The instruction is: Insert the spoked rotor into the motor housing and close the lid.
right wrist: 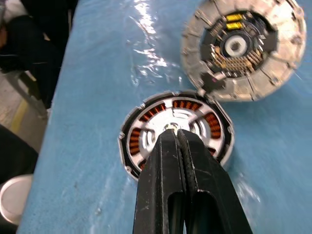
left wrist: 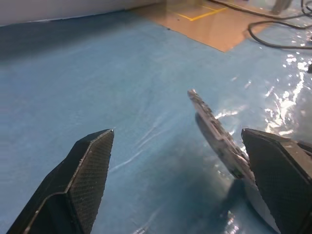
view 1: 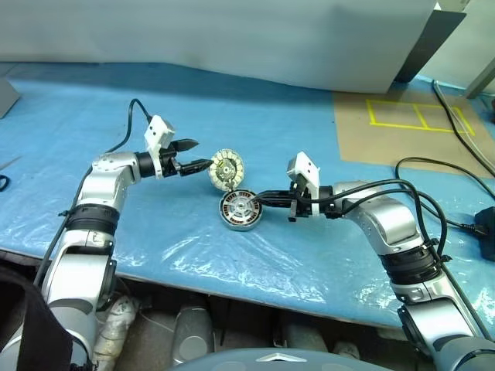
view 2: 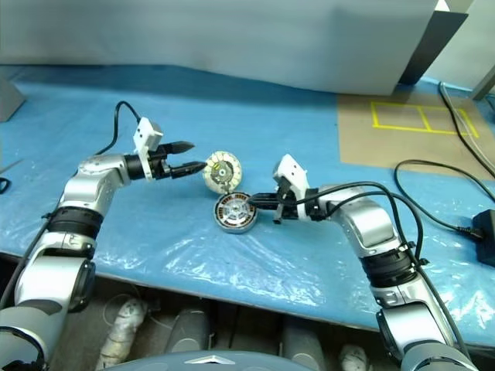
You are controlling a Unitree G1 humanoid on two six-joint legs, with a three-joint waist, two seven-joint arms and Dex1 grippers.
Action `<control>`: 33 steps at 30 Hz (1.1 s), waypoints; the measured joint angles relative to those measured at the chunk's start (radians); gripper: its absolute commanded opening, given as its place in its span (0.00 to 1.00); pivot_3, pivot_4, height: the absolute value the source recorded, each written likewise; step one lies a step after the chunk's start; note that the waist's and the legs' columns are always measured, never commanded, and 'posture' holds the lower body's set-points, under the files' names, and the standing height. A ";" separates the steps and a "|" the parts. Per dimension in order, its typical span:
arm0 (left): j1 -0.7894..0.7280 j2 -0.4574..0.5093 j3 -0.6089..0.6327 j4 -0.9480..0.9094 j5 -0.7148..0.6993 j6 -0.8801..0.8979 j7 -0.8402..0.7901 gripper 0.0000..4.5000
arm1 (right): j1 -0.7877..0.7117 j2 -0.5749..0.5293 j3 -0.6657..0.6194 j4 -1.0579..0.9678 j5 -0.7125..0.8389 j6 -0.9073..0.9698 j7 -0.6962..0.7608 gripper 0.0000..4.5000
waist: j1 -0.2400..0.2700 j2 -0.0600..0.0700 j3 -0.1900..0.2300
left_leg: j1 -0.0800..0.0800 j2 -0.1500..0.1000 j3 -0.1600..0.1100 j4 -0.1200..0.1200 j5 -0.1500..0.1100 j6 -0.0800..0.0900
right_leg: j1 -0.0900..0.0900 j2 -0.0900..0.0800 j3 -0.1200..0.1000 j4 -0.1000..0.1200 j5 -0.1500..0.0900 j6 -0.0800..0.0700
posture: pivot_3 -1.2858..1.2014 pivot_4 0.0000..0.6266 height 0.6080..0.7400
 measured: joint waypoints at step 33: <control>-0.240 -0.230 -0.006 0.376 0.118 -0.101 -0.351 0.01 | 0.167 -0.050 -0.033 -0.168 0.034 0.091 -0.176 0.00 | 0.011 -0.005 0.003 | 0.001 -0.001 -0.005 -0.002 0.000 0.000 | 0.006 -0.002 -0.004 -0.003 0.002 0.003 | 0.52 0.24 1.00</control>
